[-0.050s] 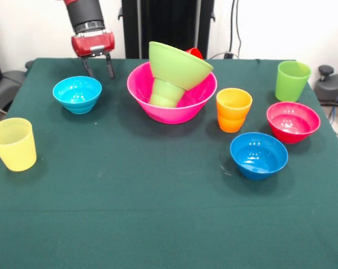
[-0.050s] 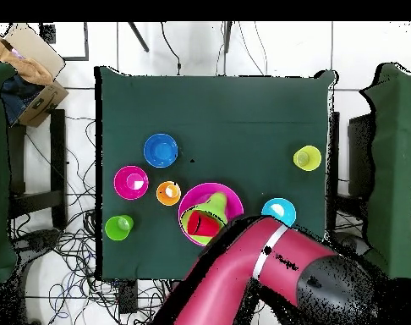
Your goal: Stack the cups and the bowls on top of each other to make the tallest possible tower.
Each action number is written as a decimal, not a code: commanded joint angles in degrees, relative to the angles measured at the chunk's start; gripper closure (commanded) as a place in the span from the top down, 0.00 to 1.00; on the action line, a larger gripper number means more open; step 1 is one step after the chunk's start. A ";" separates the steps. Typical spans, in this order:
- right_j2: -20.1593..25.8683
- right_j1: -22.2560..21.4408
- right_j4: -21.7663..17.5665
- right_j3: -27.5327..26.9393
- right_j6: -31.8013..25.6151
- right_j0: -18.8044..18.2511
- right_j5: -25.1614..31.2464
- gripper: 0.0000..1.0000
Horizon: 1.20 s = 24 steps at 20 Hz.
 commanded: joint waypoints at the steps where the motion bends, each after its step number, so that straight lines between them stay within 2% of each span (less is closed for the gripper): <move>1: 8.99 -0.55 -0.33 -9.00 12.02 3.22 9.38 1.00; 8: 8.49 -0.21 -0.03 -9.40 11.04 3.78 7.78 1.00; 19: 7.44 -0.25 -1.02 -10.34 12.66 6.27 9.39 1.00; 20: 6.63 -0.15 -2.18 -10.53 14.10 7.56 11.11 1.00; 22: 4.34 0.52 -7.02 -11.15 18.02 9.93 13.25 1.00; 24: 3.27 0.03 -9.16 -10.95 20.52 11.10 14.26 1.00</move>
